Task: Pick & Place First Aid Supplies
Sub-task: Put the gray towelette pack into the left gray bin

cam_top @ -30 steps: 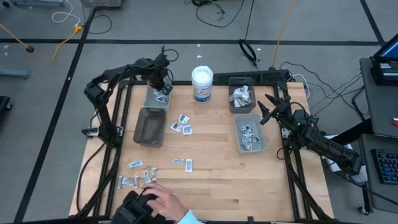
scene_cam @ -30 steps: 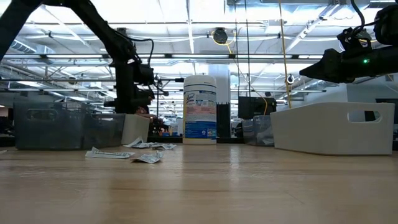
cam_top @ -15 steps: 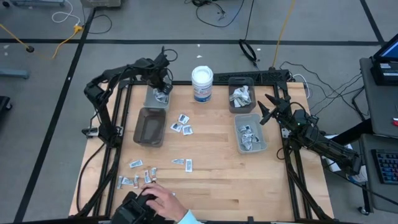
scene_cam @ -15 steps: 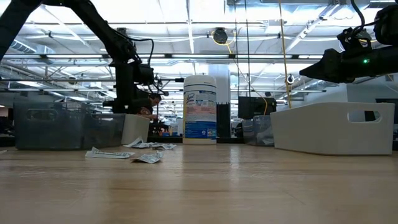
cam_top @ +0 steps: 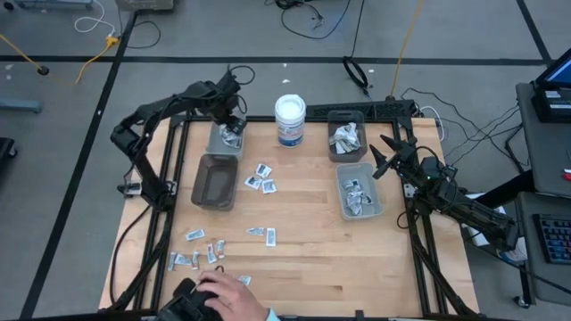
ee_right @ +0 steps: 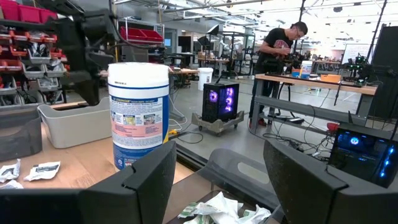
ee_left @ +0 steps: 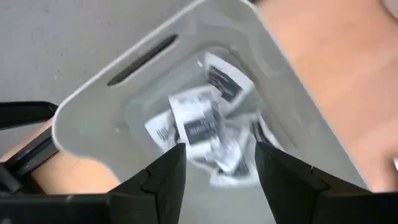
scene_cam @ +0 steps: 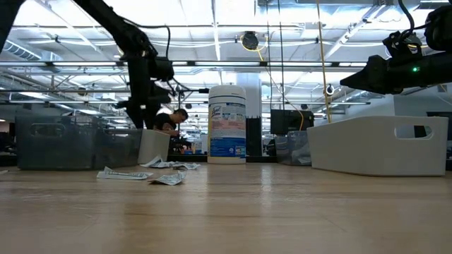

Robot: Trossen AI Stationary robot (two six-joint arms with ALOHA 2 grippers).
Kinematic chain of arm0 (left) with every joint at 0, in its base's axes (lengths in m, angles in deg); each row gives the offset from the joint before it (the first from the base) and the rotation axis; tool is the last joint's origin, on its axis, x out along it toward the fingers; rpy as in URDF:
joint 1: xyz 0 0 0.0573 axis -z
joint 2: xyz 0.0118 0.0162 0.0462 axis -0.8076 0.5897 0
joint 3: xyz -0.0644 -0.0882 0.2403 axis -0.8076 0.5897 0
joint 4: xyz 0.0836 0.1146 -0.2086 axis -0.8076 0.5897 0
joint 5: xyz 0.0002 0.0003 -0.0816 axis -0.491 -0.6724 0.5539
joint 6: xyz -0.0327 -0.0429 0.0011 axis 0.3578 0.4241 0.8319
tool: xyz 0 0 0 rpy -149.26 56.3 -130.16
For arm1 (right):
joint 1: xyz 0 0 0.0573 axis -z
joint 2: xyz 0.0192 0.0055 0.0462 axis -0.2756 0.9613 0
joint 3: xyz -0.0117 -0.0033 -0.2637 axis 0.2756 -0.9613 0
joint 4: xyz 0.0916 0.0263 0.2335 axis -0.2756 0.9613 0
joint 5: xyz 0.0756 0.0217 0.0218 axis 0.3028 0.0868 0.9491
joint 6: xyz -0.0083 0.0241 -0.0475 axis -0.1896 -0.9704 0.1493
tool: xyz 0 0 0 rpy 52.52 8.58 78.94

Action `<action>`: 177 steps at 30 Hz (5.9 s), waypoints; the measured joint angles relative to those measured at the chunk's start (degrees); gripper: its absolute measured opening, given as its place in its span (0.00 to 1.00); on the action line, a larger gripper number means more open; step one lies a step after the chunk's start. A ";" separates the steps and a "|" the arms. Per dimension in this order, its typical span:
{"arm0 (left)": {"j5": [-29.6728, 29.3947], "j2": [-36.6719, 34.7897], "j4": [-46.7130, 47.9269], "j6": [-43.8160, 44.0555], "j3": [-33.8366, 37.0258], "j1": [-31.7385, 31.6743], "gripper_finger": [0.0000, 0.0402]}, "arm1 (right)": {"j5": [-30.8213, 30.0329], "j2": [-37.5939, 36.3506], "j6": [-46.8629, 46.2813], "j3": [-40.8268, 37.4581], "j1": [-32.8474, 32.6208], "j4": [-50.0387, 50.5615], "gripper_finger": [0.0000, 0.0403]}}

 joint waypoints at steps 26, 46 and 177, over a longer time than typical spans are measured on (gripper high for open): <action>-0.11 -9.01 12.46 -17.68 0.00 16.02 0.49 | -0.01 0.00 0.01 -0.02 -0.01 0.01 0.59; -0.11 -7.12 9.30 -15.86 -0.02 37.92 0.49 | -0.01 0.00 0.00 0.00 0.00 0.00 0.59; -3.06 6.37 3.14 -4.21 -0.39 -0.32 0.02 | -0.01 0.13 0.01 -0.02 0.01 -0.01 0.59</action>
